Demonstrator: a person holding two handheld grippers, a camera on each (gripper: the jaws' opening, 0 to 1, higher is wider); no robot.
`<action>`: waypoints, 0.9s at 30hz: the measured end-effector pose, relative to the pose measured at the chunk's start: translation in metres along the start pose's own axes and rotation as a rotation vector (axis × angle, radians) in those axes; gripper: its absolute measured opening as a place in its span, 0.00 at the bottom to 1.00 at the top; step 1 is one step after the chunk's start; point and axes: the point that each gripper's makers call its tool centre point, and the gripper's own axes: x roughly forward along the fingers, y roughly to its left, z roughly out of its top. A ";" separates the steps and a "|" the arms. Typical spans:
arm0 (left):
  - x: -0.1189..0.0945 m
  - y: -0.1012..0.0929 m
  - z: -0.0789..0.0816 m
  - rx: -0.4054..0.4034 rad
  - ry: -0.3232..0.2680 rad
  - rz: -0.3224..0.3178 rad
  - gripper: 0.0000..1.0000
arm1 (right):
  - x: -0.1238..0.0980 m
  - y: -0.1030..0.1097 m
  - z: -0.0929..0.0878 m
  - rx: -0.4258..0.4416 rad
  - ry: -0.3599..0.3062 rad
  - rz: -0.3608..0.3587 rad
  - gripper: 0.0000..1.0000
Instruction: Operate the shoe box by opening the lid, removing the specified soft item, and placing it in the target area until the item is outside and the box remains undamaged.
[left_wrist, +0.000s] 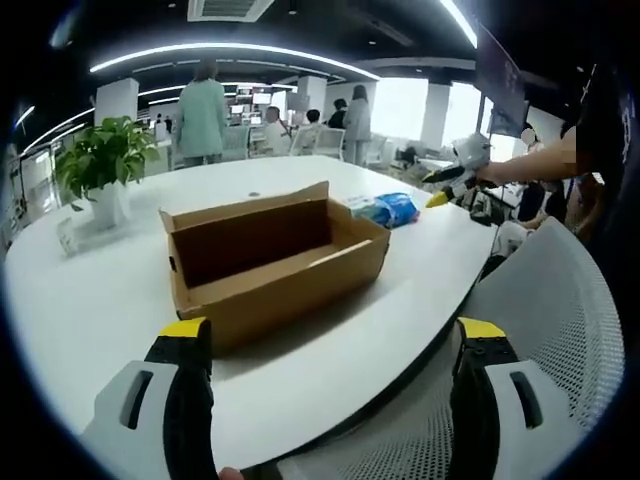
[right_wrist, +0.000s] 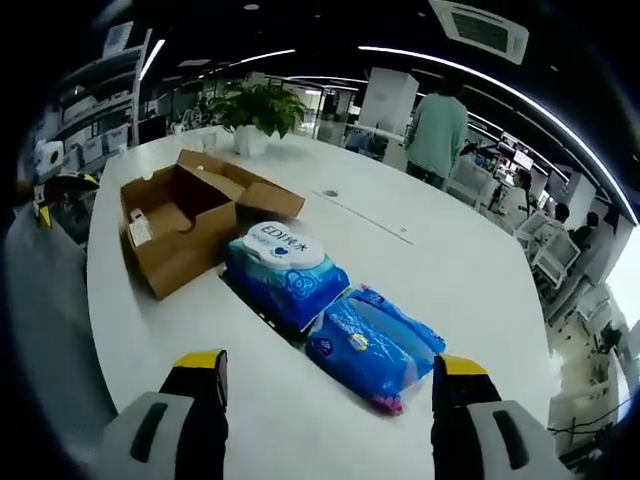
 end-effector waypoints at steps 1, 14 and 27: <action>0.000 0.001 0.000 0.002 0.001 0.001 0.99 | -0.003 0.003 0.003 0.005 -0.008 -0.003 0.86; 0.001 0.012 0.006 0.024 0.020 -0.027 0.99 | -0.024 0.029 0.022 0.019 -0.062 -0.018 0.99; 0.003 0.016 0.020 0.042 0.025 -0.039 0.99 | -0.037 0.067 0.035 0.011 -0.061 0.005 0.99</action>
